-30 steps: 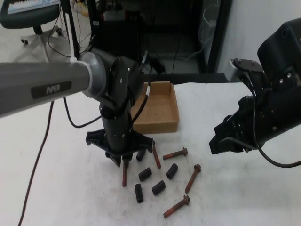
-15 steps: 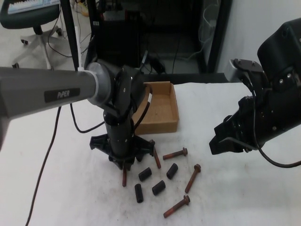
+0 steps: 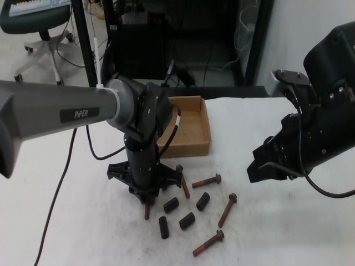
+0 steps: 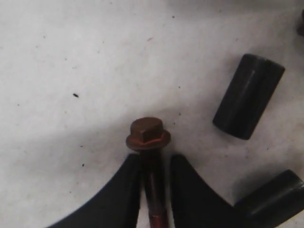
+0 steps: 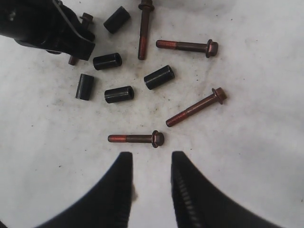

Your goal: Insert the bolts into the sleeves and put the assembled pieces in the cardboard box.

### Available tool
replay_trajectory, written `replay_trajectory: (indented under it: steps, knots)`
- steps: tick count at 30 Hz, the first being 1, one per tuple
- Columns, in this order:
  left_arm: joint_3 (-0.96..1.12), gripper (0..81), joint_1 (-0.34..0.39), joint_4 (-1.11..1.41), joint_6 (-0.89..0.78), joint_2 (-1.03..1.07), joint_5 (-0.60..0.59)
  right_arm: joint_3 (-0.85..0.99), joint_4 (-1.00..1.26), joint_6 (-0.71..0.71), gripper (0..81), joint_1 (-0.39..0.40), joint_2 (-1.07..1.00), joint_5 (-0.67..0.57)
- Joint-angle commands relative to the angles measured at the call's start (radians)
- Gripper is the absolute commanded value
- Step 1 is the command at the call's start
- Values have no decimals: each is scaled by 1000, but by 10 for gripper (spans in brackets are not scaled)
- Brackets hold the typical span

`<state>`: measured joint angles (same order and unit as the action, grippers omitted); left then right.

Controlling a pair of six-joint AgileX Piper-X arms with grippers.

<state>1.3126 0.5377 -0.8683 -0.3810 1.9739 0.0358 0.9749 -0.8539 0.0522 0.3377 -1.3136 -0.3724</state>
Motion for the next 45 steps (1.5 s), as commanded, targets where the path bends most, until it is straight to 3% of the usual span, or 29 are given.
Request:
replay_trajectory:
  steps: [1,9,11,14,18,20,25,32,35,38,41,45]
  knots:
    - [0,216,2,47,-7,19,4,9,-6,-7,273,-4,5,1]
    - [0,216,0,70,-1,19,18,9,-23,-10,273,-4,5,1]
    - [0,168,0,68,12,19,35,9,-31,-36,273,-4,5,1]
    - [0,0,0,68,116,19,62,9,-41,-62,273,-4,5,39]
    - [0,2,0,54,246,15,130,9,-40,-76,263,-4,5,113]
    - [0,2,-8,47,288,3,144,9,-31,-76,220,-4,5,109]
    - [0,2,-47,104,293,-84,144,9,-6,-83,12,-4,5,101]
    - [0,2,-132,185,293,-356,108,9,50,-52,8,10,5,-202]
    - [-35,2,-177,212,300,-491,36,9,101,-37,8,57,5,-222]
    - [-129,2,-232,274,300,-659,-111,9,208,4,0,118,-6,-217]
    - [-255,2,-290,318,276,-821,-209,9,305,71,90,173,-47,-175]
    - [-453,2,-345,424,276,-1017,-288,9,358,126,311,218,-144,-156]
